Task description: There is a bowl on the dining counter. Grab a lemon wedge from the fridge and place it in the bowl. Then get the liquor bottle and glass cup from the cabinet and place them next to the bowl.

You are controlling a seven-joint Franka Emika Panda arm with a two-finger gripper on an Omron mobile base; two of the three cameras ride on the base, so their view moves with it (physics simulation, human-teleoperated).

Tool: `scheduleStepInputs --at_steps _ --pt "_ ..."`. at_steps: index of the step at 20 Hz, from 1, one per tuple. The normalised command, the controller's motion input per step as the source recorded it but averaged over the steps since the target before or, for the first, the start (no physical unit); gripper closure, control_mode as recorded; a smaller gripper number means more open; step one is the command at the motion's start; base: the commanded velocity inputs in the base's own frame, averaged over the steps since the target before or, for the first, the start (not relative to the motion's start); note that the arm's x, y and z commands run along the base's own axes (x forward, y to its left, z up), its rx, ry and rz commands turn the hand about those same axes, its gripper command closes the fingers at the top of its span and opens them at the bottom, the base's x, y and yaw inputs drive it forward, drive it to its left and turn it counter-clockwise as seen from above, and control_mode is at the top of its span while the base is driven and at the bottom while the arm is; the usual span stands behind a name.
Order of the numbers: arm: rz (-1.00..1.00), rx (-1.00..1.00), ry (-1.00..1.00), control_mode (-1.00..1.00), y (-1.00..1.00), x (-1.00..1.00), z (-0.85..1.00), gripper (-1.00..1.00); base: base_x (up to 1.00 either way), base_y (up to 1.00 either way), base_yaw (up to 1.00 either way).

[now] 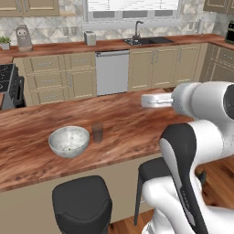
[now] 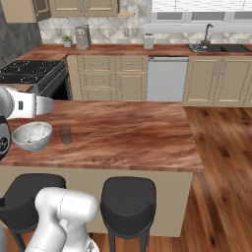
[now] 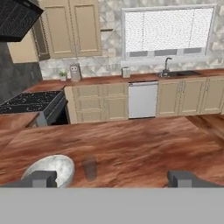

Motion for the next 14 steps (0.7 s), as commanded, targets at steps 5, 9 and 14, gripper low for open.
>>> scheduleStepInputs --at_steps 5,9,14 --pt "-0.08 -0.05 -0.02 -1.0 -0.05 -0.05 0.01 -1.0 0.0 0.0 0.0" --pt "0.0 0.03 -0.07 -1.0 -0.59 -0.04 0.02 -1.0 0.0 0.0 0.0" --pt "0.07 0.04 -0.03 -1.0 -0.64 0.0 0.0 -1.0 0.0 0.0 0.0"
